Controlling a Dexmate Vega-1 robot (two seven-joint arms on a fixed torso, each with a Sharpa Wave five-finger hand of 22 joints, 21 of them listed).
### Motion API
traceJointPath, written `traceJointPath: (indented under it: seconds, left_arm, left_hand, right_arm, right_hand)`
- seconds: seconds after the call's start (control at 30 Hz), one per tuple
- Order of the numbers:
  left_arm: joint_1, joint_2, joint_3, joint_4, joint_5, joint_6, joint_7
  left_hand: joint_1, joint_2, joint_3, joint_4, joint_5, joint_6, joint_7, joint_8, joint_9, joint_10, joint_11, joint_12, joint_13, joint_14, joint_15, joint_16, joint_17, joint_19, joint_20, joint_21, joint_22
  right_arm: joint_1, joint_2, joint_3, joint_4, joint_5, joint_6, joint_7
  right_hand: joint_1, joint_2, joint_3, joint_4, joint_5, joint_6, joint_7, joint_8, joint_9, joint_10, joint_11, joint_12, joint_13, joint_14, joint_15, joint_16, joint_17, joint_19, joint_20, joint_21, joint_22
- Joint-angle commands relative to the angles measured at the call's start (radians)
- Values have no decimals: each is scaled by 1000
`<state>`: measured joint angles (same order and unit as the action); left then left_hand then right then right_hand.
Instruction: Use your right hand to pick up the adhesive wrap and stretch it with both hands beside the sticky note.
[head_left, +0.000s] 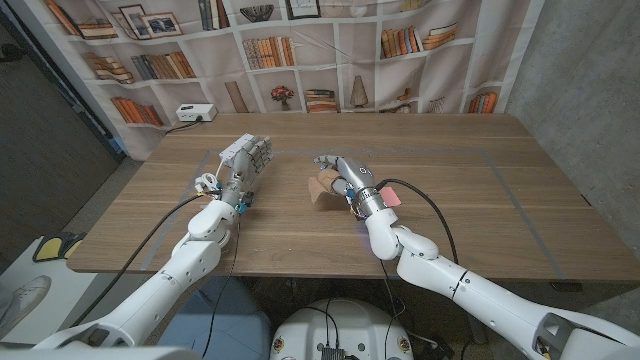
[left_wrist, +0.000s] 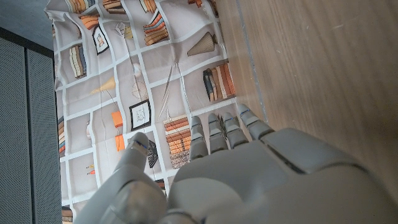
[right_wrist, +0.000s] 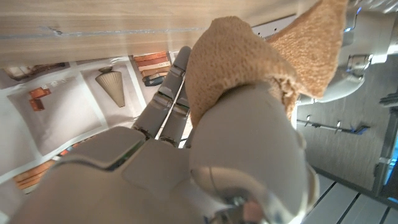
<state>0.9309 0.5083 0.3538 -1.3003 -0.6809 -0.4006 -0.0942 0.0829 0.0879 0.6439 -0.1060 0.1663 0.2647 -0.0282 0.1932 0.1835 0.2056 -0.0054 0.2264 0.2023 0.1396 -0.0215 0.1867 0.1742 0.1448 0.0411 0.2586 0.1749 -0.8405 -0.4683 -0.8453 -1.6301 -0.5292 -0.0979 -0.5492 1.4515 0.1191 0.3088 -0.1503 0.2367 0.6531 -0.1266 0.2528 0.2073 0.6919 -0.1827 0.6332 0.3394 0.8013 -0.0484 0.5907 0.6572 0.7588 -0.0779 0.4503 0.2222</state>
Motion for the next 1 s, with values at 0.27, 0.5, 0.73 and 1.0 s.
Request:
traceJointPath:
  seconds: [0.27, 0.5, 0.73, 1.0]
  left_arm:
    - [-73, -32, 39, 22, 47, 20, 14]
    - [-93, -42, 50, 30, 53, 23, 10]
    - [-95, -41, 50, 29, 56, 29, 17]
    - [-80, -49, 47, 30, 70, -12, 33]
  left_hand:
    - [0, 7, 5, 4, 5, 12, 4, 5, 2, 18, -5, 6, 2, 18, 0, 4, 3, 12, -4, -4, 1]
    - [0, 6, 5, 4, 5, 15, 4, 5, 2, 21, -4, 6, 2, 19, -1, 4, 3, 15, -5, -6, 1]
    - [-1, 6, 5, 4, 5, 16, 4, 5, 2, 22, -4, 6, 2, 20, -1, 4, 4, 16, -5, -8, 1]
    - [2, 7, 7, 2, 5, 52, 10, 15, 3, 50, -5, 15, 3, 39, -5, 8, 3, 26, 8, -13, 2]
  right_arm:
    - [-68, 22, 175, -74, 130, -2, -129]
    - [-67, 28, 199, -73, 132, -6, -175]
    - [-64, 27, 207, -77, 111, -28, -208]
    - [-53, -1, 205, -84, 54, -66, -231]
  right_hand:
    - [-79, 28, -22, 32, -27, 97, 17, 15, 1, 59, 24, -9, -27, 122, -190, -56, 109, 34, -41, 55, -12]
    - [-136, 18, -48, 41, -46, 124, 12, 8, 8, 129, 7, 46, 15, 186, -189, -63, 130, 42, -38, 85, -17]
    - [-153, 16, -57, 42, -49, 138, 15, 8, 11, 137, 6, 68, 38, 205, -188, -67, 141, 48, -39, 97, -19]
    - [-162, 20, -60, 39, -49, 154, 11, 10, 15, 135, 5, 82, 58, 216, -188, -74, 149, 44, -37, 105, -20]
